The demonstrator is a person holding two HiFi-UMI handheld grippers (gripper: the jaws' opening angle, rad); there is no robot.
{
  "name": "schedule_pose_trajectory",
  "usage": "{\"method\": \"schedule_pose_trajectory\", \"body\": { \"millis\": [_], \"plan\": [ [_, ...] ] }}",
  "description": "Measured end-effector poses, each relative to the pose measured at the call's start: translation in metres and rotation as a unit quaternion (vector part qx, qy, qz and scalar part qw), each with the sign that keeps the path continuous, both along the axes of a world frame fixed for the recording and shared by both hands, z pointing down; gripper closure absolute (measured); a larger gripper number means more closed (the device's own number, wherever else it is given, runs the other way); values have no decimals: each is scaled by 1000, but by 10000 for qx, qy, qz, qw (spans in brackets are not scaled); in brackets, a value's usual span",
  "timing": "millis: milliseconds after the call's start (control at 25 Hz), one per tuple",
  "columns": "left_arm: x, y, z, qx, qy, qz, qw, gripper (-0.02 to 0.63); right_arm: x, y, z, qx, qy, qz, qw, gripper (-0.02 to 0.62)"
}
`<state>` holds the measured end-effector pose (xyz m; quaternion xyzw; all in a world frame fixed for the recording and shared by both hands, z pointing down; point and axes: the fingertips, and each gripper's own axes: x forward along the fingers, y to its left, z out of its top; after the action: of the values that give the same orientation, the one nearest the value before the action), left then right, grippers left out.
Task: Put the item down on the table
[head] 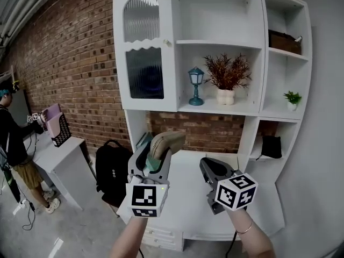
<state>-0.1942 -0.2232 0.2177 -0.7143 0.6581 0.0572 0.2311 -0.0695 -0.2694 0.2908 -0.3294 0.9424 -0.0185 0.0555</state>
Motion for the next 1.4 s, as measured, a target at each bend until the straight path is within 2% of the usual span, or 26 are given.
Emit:
{"method": "schedule_pose_trajectory", "body": {
  "millis": [400, 560, 880, 1200, 1400],
  "plan": [
    [26, -63, -107, 943, -829, -69, 9921, 380, 3, -74, -66, 451, 160, -143, 9988, 595],
    [40, -83, -146, 1178, -1347, -252, 9835, 380, 3, -89, -90, 687, 197, -297, 9970, 595],
    [67, -110, -209, 1566, -2634, -683, 9494, 380, -1, -123, -110, 732, 387, -352, 9959, 595],
    [79, -134, -252, 1791, -3576, -817, 9129, 380, -18, -149, -136, 837, 494, -361, 9946, 595],
    [81, -150, -274, 1937, -4000, -795, 8923, 380, -34, -161, -157, 988, 516, -343, 9932, 595]
  ]
}}
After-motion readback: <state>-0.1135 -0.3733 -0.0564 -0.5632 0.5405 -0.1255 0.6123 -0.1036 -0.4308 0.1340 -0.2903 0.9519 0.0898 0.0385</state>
